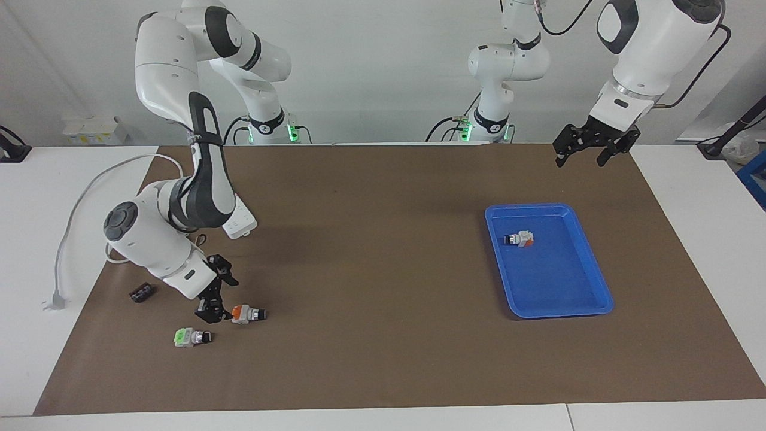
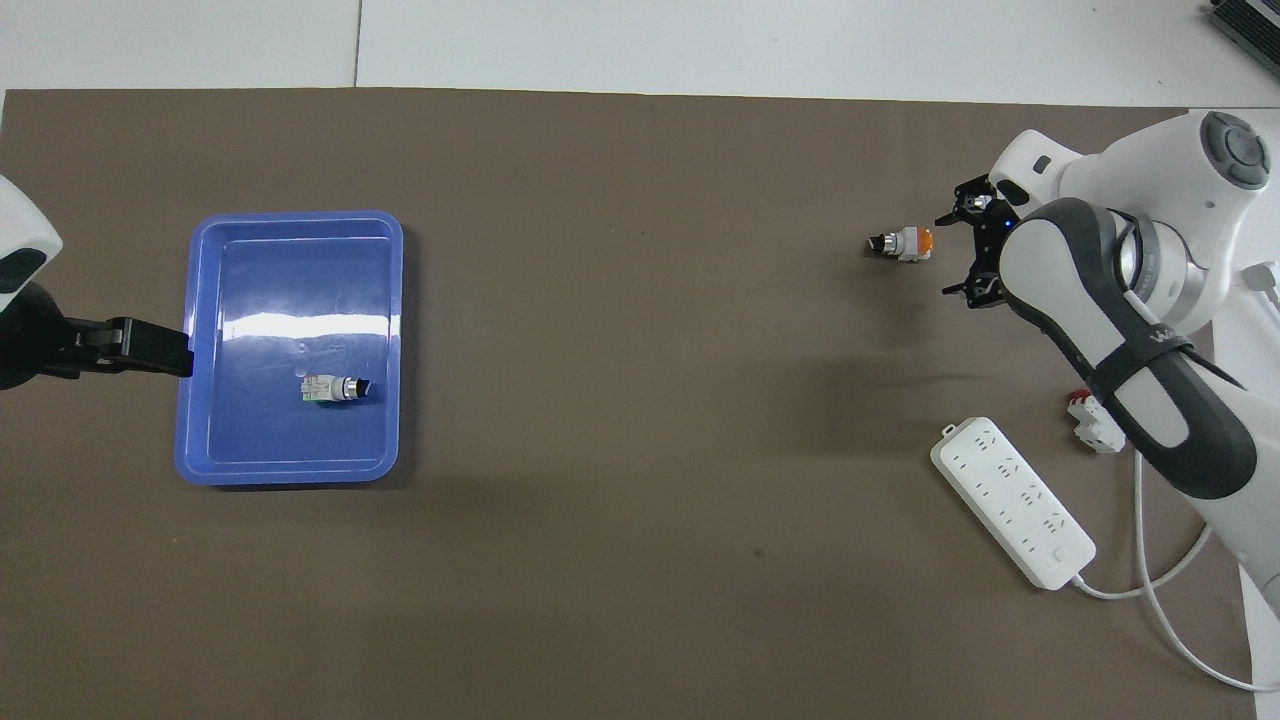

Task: Turn and place switch with both arms
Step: 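Lower the right gripper and grasp the orange-topped switch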

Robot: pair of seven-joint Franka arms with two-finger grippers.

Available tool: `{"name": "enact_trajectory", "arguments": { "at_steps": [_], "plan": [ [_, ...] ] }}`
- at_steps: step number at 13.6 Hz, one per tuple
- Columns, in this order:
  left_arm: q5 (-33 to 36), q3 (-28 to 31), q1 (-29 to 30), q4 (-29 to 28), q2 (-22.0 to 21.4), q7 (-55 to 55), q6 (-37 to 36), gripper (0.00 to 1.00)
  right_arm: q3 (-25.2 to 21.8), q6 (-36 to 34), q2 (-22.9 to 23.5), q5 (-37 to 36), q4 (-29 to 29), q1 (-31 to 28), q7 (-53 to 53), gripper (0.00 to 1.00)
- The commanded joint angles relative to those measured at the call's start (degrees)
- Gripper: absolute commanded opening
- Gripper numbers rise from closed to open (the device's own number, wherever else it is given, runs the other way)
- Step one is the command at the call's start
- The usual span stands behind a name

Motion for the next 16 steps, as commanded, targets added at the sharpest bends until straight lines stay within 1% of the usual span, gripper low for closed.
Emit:
{"name": "enact_trajectory", "arguments": {
  "at_steps": [1, 4, 8, 10, 13, 16],
  "plan": [
    [0.14, 0.10, 0.09, -1.20, -1.33, 0.28, -0.01, 1.00, 3.04, -1.21, 3.32, 1.70, 4.32, -1.40, -1.66, 0.91],
    [0.14, 0.10, 0.00, -1.20, -1.33, 0.28, 0.07, 1.00, 3.14, 0.37, 3.67, 1.88, 4.33, -1.40, -1.75, 0.91],
    [0.14, 0.10, 0.09, -1.20, -1.33, 0.28, -0.01, 1.00, 3.22, 0.73, 3.85, 1.53, 4.85, -2.10, -2.09, 0.91],
    [0.14, 0.10, 0.09, -1.11, -1.33, 0.28, -0.01, 1.00, 3.40, 0.73, 4.55, 1.09, 6.08, -1.84, -5.24, 0.91],
    [0.14, 0.10, 0.09, -1.11, -1.33, 0.28, -0.01, 1.00, 3.40, 0.73, 4.56, 0.21, 6.09, -1.31, -10.16, 0.91],
    [0.14, 0.01, 0.00, -1.20, -1.33, 0.28, -0.10, 1.00, 3.49, 1.25, 4.64, -2.68, 6.09, -0.96, -14.30, 0.91]
  ]
}}
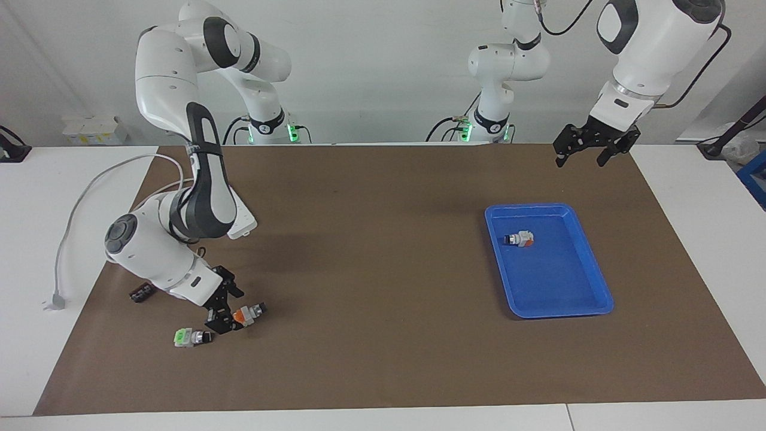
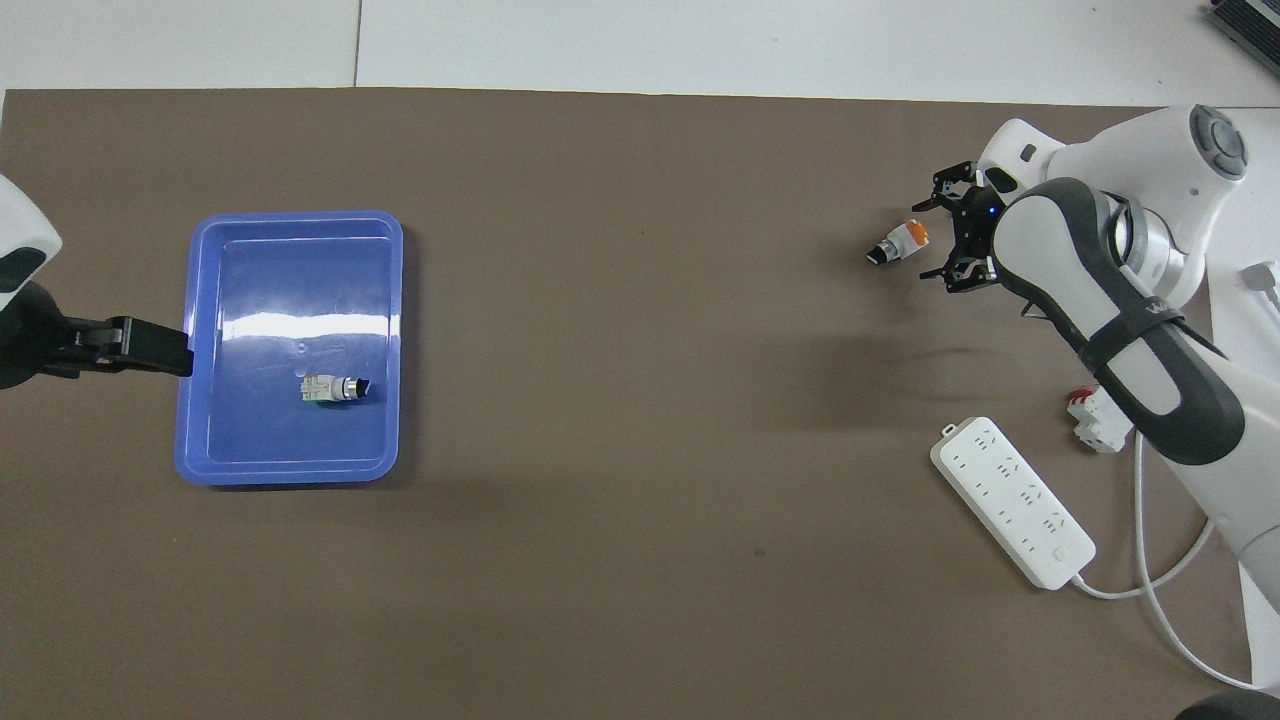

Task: Turn and place switch with both arms
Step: 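Lower the right gripper and grasp the orange-topped switch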

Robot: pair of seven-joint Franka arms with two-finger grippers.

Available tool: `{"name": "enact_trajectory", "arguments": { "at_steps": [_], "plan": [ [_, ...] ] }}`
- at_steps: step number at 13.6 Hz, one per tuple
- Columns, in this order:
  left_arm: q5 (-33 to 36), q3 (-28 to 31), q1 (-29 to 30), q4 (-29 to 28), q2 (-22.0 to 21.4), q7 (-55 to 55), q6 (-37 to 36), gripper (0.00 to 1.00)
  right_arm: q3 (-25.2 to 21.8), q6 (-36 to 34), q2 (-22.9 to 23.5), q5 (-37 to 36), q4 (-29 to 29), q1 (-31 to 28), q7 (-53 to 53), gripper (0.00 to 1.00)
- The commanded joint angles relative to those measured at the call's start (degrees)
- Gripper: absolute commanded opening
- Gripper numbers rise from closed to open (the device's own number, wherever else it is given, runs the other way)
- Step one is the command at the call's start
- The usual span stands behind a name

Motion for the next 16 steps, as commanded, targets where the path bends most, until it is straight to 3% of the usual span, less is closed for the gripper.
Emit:
{"name": "enact_trajectory", "arguments": {
  "at_steps": [1, 16],
  "plan": [
    [0.14, 0.01, 0.00, -1.11, -1.33, 0.19, -0.10, 1.00, 1.05, 1.77, 1.56, -2.82, 1.55, -0.26, -3.63, 0.91],
    [0.14, 0.19, 0.09, -1.20, -1.33, 0.19, 0.08, 1.00, 0.96, 2.22, 0.60, -5.90, -2.32, -0.25, -6.54, 0.91]
  ]
}}
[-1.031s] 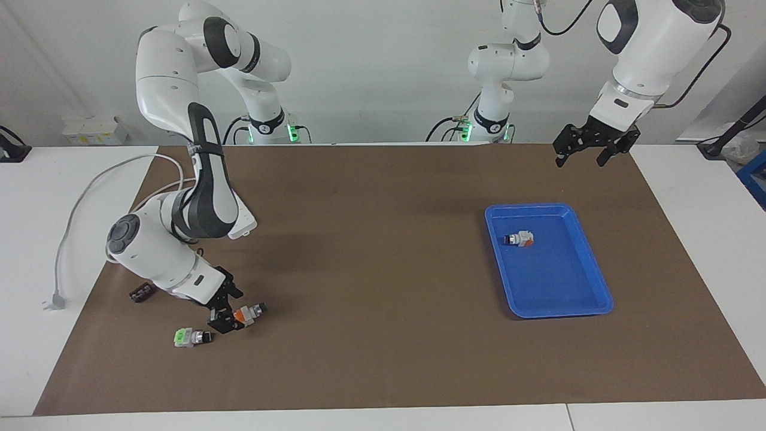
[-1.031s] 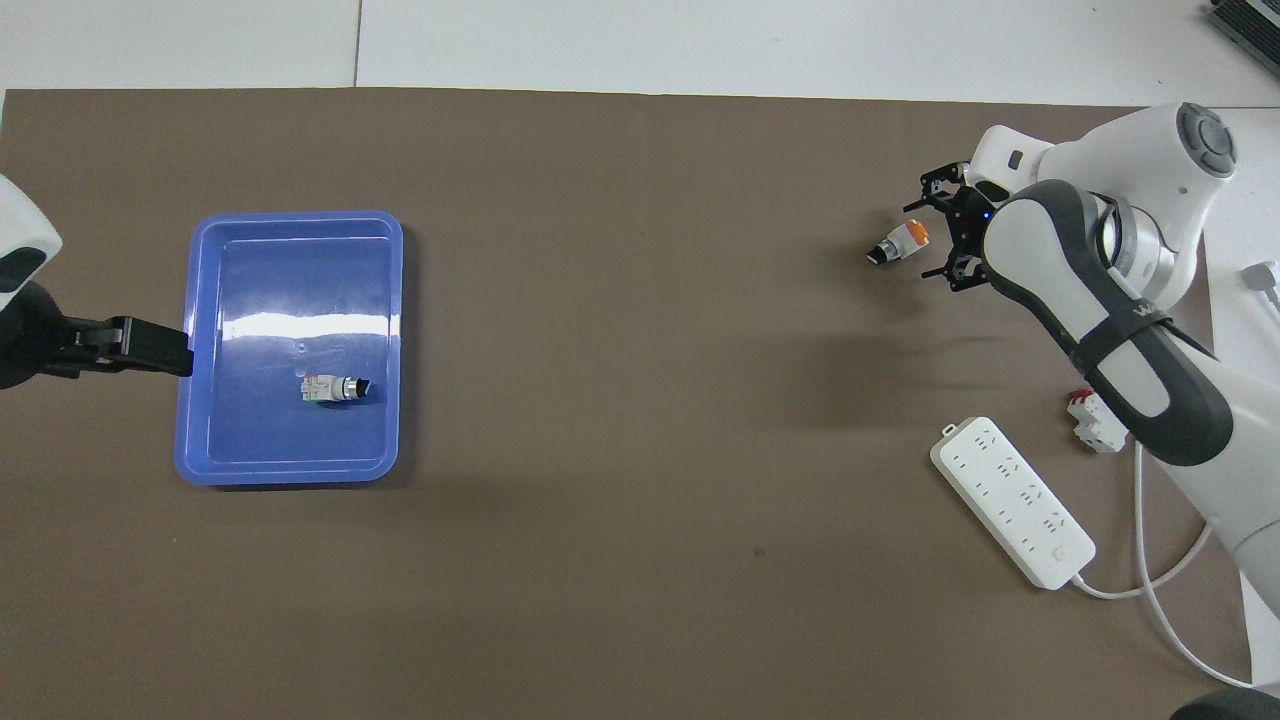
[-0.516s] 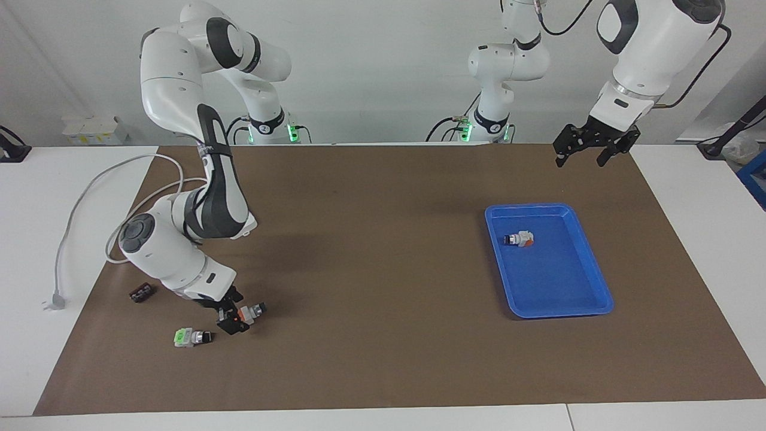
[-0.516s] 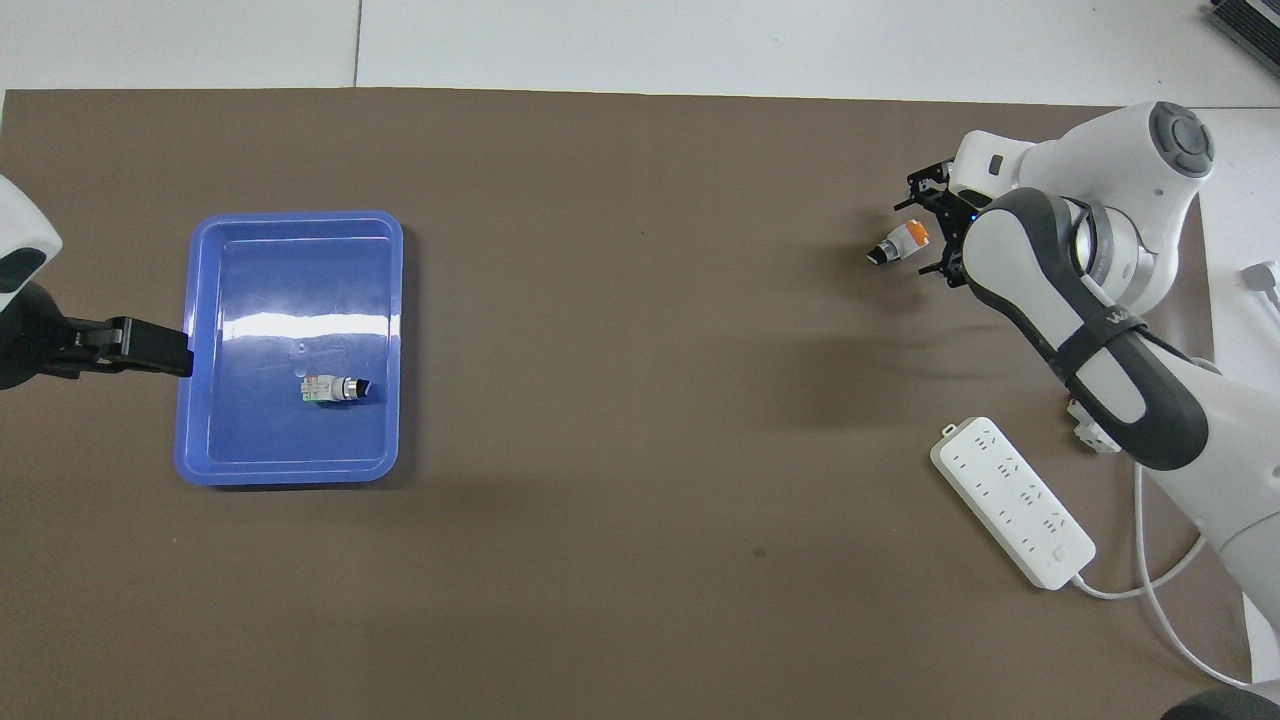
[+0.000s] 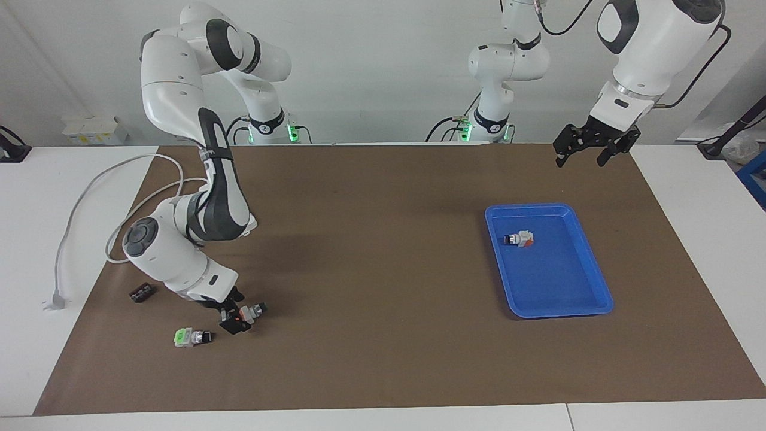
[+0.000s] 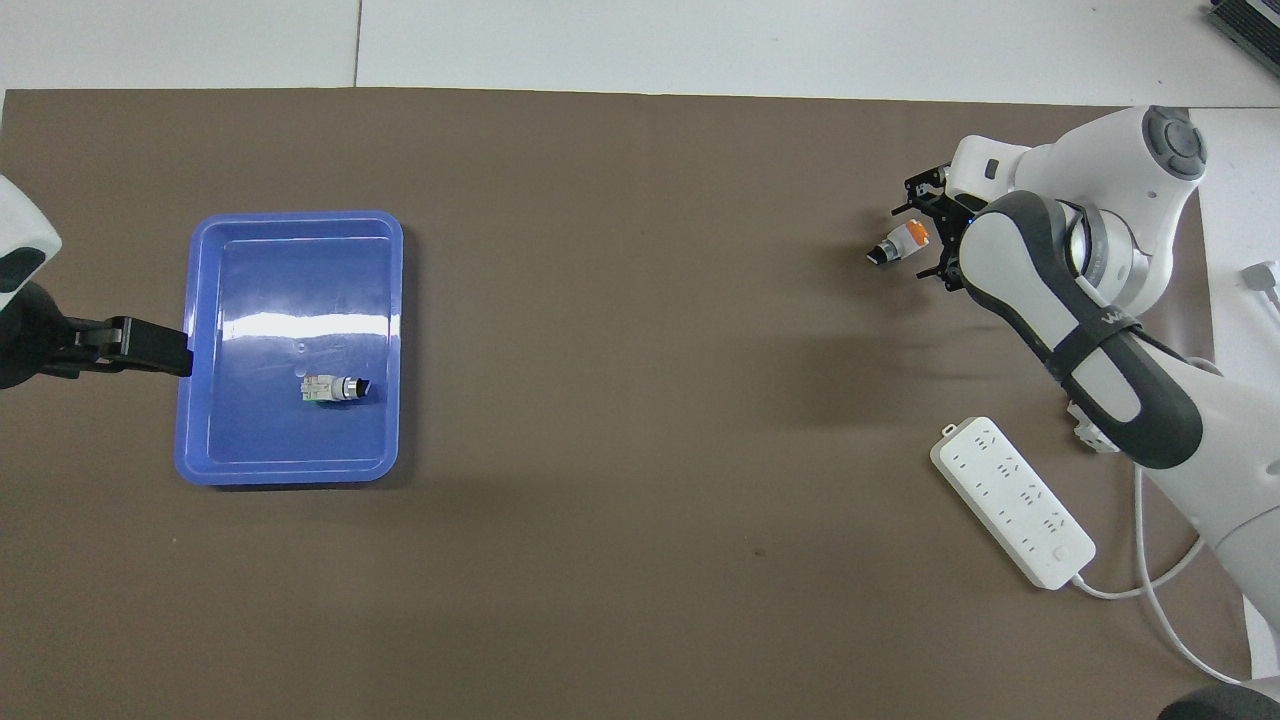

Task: Turn and place switch with both arms
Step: 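Lower the right gripper and grasp the orange-topped switch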

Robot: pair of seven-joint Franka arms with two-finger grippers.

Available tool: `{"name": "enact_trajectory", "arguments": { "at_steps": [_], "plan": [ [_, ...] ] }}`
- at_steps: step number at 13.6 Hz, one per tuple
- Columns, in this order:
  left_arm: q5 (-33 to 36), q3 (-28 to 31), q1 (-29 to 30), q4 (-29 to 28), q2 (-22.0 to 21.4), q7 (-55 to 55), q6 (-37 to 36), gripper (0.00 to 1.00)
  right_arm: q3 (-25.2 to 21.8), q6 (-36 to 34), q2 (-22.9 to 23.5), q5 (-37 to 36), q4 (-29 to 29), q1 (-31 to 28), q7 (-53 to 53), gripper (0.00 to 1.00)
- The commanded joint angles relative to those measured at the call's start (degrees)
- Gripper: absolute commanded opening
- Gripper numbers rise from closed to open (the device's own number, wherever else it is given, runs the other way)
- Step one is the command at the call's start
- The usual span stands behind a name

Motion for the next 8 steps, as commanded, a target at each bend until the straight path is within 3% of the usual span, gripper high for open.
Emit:
{"name": "enact_trajectory", "arguments": {
  "at_steps": [1, 6, 8],
  "plan": [
    [0.14, 0.18, 0.05, -1.20, -1.33, 0.19, 0.19, 1.00, 0.63, 0.08, -0.53, -0.48, -1.53, -1.22, -1.41, 0.90],
    [0.14, 0.00, -0.21, -1.20, -1.33, 0.19, 0.54, 1.00, 0.63, -0.18, -1.05, 0.40, -2.93, -2.10, -0.79, 0.76],
    [0.14, 0.00, -0.56, -1.20, -1.33, 0.19, 0.80, 1.00, 0.63, -0.53, -1.14, 0.40, -3.02, -2.10, -0.53, 0.53]
  ]
}}
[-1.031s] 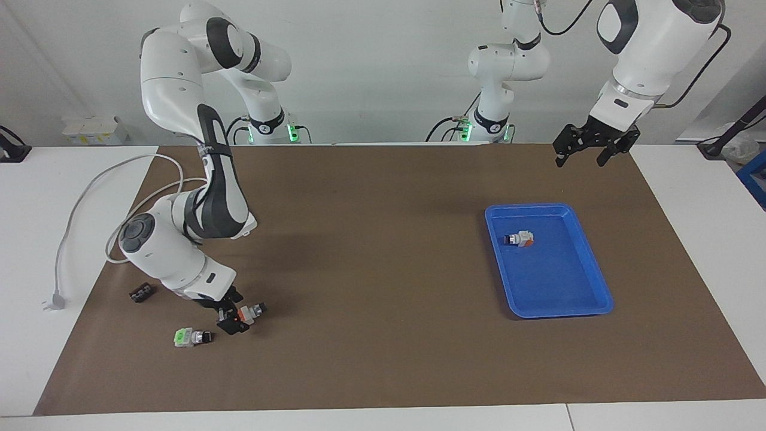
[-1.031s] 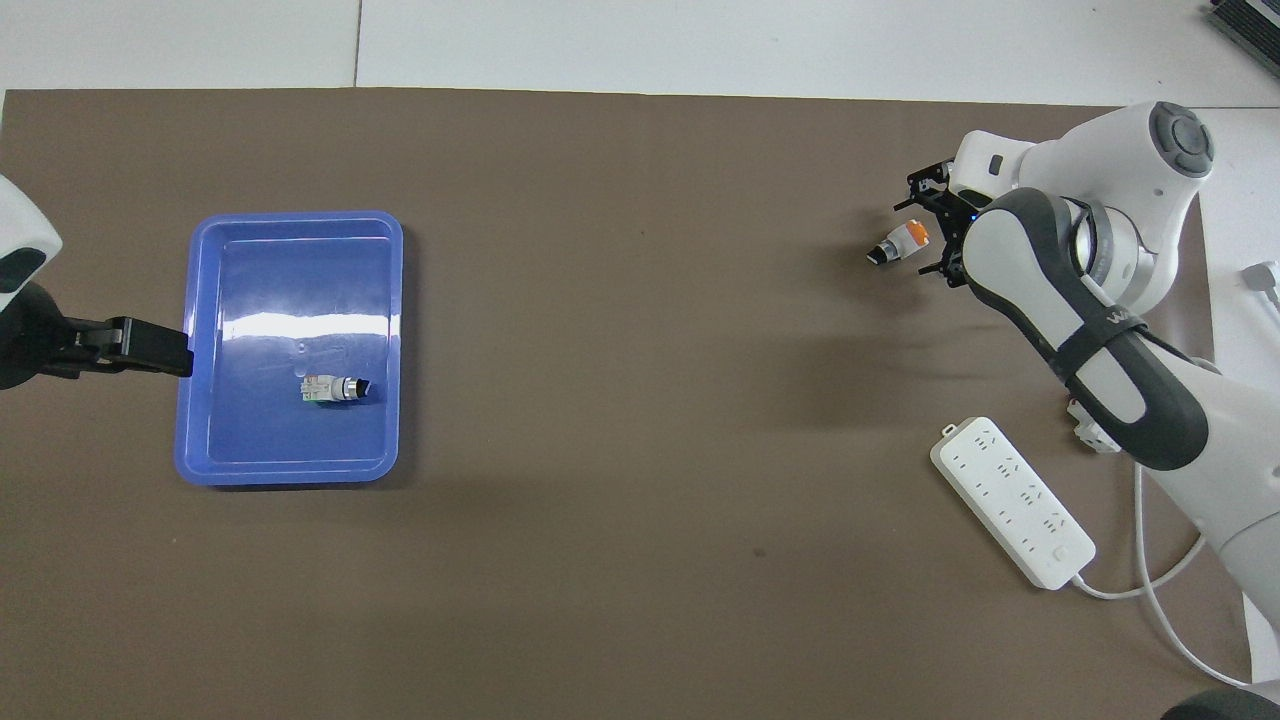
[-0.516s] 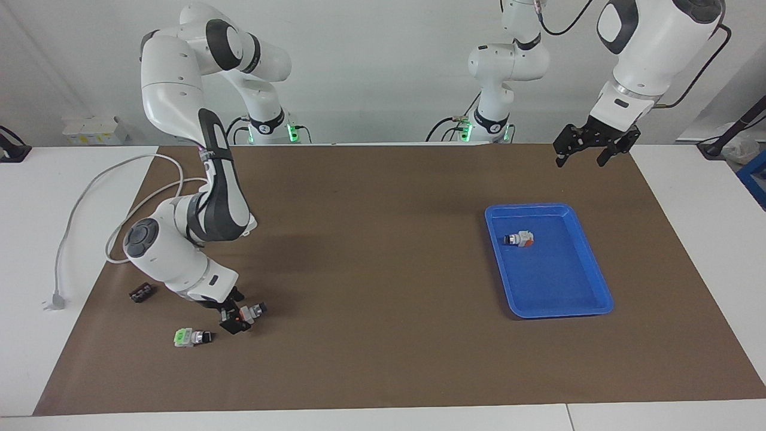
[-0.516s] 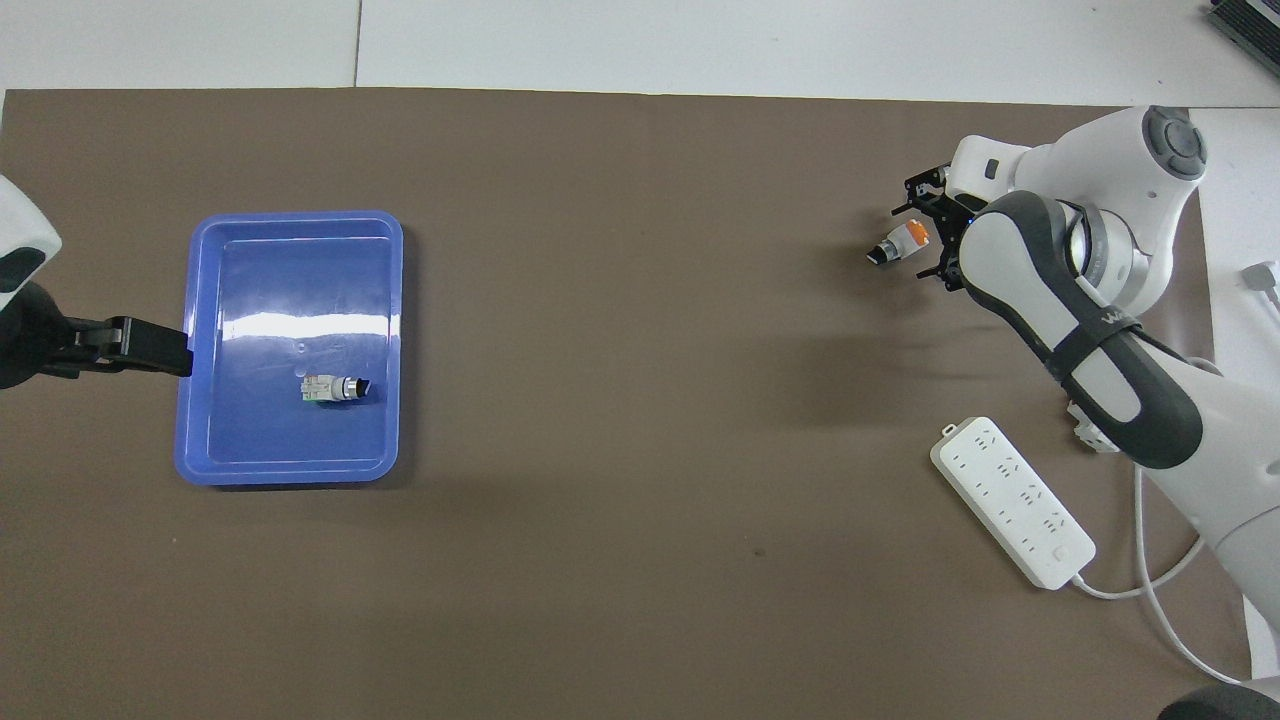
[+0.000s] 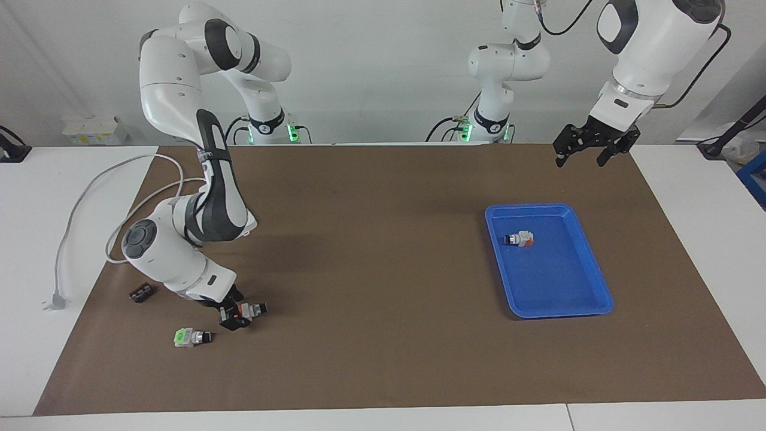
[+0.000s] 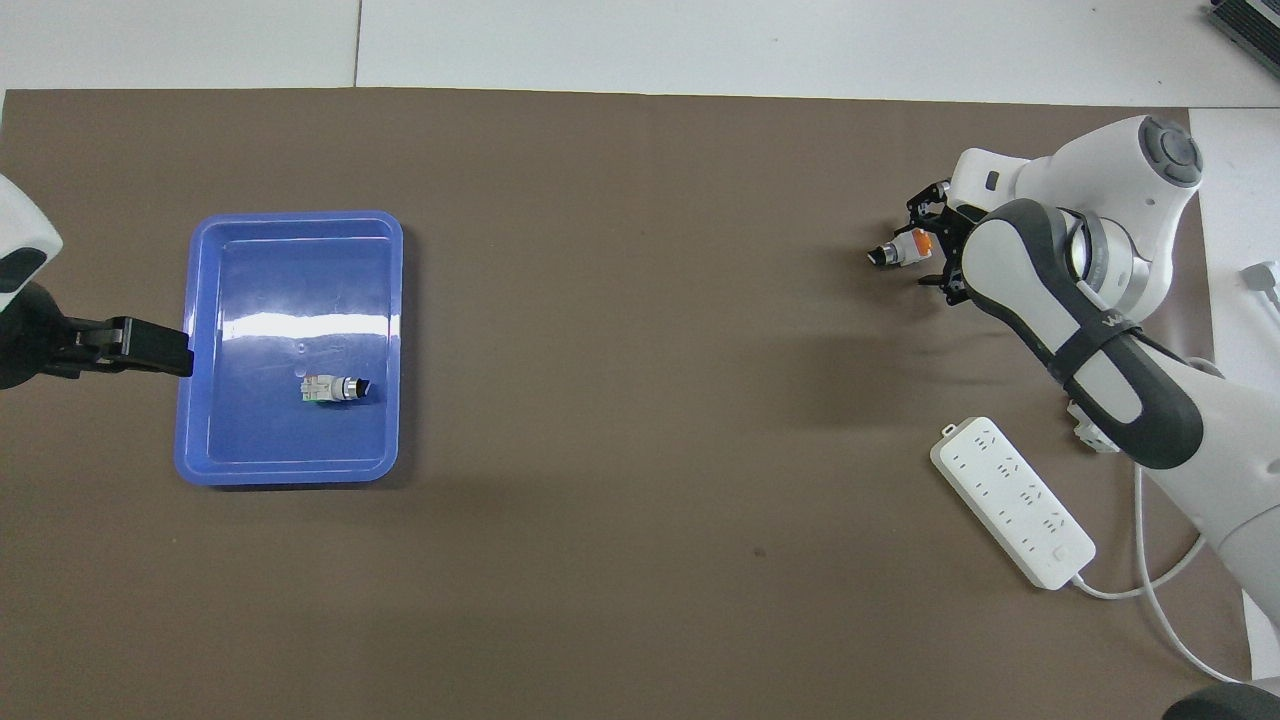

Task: Turn and place switch with both arms
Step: 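Lift the switch with the right gripper while the left gripper reaches over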

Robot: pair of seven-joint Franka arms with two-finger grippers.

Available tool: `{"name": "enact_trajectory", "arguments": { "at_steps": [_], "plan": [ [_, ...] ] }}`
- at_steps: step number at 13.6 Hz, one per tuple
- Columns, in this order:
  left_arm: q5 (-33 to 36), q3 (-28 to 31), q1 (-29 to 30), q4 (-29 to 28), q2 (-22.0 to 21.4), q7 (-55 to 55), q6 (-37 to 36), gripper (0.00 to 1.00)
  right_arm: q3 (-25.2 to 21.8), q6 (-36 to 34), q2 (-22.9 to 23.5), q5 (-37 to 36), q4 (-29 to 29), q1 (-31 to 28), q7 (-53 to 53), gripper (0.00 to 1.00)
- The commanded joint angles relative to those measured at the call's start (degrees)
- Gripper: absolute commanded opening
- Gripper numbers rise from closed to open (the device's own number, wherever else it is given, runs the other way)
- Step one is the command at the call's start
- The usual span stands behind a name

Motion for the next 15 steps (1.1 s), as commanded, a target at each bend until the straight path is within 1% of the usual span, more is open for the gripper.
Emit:
{"name": "enact_trajectory", "arguments": {
  "at_steps": [1, 3, 4, 7, 9, 11, 13, 14, 15],
  "plan": [
    [0.14, 0.12, -0.63, -1.37, -1.33, 0.37, 0.76, 1.00, 0.59, 0.15, -0.87, 0.12, -2.13, -1.41, -0.10, 0.43],
    [0.14, 0.04, -0.81, -1.46, -1.42, 0.54, 0.84, 1.00, 0.59, -0.12, -0.96, 0.21, -2.13, -1.42, 0.17, 0.10],
    [0.14, -0.05, -0.81, -1.46, -1.42, 0.54, 1.37, 1.00, 0.59, -0.73, -0.96, 0.38, -2.04, -1.50, 0.52, 0.00],
    [-0.91, -0.23, -0.89, -2.07, -1.42, 0.19, 2.34, 1.00, 0.59, -2.23, -2.45, 0.38, -1.86, -1.50, 4.21, 0.00],
    [-3.62, -0.23, -0.89, -3.13, -1.94, 0.02, 2.52, 0.99, 0.86, -2.75, -3.94, 0.64, -1.86, -1.07, 4.83, 0.00],
    [-9.15, -0.14, -0.63, -3.74, -2.21, -0.25, 2.52, 0.93, 1.38, -5.29, -6.22, 2.75, -2.12, -0.71, 6.23, 0.00],
    [-12.06, -0.31, -0.98, -4.01, -2.12, -0.86, 2.52, 0.89, 1.56, -8.71, -10.17, 2.84, -2.56, 0.51, 6.24, 0.00],
    [-14.16, -0.32, -0.98, -4.19, -2.03, -2.78, 2.60, 0.83, 1.65, -10.73, -11.76, 3.02, -3.09, 0.87, 6.32, 0.00],
    [-16.88, -0.32, -1.07, -4.27, -1.68, -4.19, 2.95, 0.81, 2.43, -12.23, -13.42, 4.41, -3.62, 1.04, 6.41, 0.00]
  ]
}}
